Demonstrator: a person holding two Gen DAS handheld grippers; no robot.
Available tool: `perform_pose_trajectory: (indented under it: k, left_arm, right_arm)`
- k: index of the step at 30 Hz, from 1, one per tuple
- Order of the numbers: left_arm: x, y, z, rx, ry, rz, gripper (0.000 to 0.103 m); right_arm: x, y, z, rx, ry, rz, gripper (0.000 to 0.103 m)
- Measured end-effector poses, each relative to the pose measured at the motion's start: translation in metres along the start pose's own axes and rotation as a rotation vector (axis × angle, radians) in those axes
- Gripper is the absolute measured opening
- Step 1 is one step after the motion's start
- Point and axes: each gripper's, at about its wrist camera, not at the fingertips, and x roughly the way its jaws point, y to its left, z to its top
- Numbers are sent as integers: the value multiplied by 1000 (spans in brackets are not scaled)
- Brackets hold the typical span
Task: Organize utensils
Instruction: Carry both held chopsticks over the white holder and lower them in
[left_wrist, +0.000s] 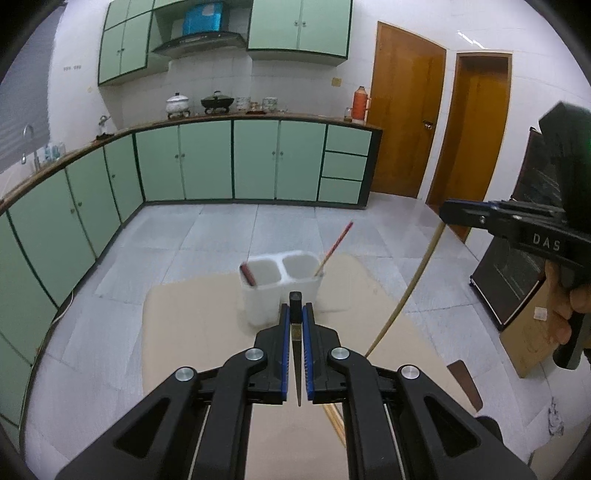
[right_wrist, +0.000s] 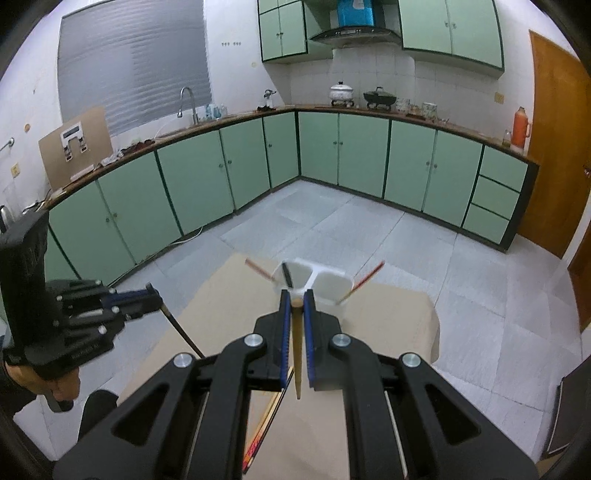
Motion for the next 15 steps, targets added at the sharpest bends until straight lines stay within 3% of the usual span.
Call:
perform_pose_trajectory:
  k: [9,15]
  left_arm:
    - [20,5,90,-4,-127,45,6]
    - [46,20,129,-37,-200,84,6]
  right_arm:
    - [21,-14,70,7,-63,-49,6]
    - [53,-32,98,37,-112,-84,6]
